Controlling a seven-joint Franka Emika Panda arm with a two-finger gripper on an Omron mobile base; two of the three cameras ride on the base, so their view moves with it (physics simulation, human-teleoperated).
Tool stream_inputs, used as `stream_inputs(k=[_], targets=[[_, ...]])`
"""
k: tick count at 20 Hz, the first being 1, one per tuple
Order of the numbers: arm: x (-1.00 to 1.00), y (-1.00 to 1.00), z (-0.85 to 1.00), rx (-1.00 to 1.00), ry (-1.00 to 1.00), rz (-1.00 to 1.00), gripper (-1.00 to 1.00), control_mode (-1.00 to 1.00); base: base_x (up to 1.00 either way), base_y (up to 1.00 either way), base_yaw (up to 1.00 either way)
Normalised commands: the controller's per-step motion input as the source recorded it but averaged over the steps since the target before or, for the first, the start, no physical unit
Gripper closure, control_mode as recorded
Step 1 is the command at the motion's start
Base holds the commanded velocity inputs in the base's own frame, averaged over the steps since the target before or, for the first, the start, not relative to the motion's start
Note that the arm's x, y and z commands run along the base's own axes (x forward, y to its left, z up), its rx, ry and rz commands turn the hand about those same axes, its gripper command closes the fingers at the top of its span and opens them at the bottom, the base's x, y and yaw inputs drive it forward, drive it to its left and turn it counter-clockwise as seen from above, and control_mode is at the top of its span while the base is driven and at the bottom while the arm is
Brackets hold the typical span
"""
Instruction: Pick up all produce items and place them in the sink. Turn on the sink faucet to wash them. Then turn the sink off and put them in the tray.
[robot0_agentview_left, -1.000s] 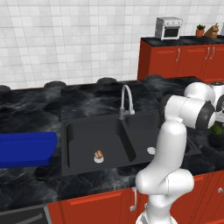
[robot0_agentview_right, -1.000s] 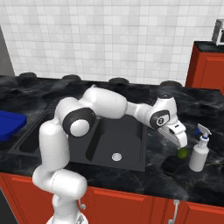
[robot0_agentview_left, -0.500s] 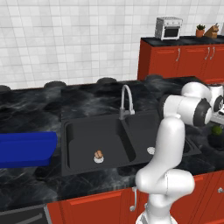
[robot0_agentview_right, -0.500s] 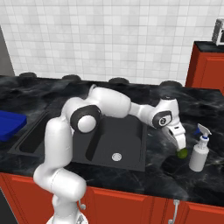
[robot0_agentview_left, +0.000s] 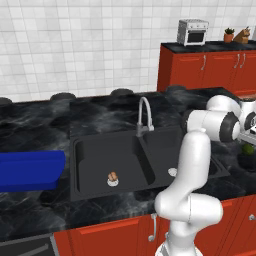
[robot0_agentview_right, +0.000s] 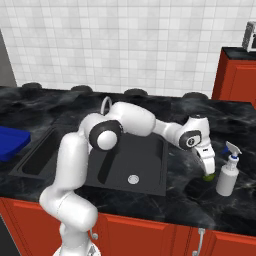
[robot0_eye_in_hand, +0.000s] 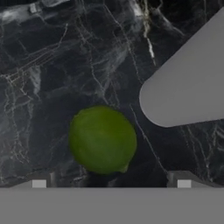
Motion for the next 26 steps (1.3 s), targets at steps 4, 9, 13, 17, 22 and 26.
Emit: stream_inputs(k=[4,9,13,17,22,26], targets=[[0.07,-0.18,-0.18,0.01,0.00,-0.08,-1.00,-1.00,0.00,0.00,0.00],[0.09,-0.12,-0.17,0.01,0.00,-0.07,-1.00,-1.00,0.00,0.00,0.00],[0.06,-0.08,-0.17,0.01,0.00,-0.07,-1.00,-1.00,0.00,0.00,0.00],[0.04,-0.07,-0.19,0.00,0.00,-0.07,-1.00,-1.00,0.00,0.00,0.00],[0.00,-0.03,-0.20,0.00,-0.01,-0.04,-1.00,-1.00,0.00,0.00,0.00],[0.00,0.00,-0.34,0.00,-0.01,-0.01,1.00,-1.00,0.00,0.00,0.00]])
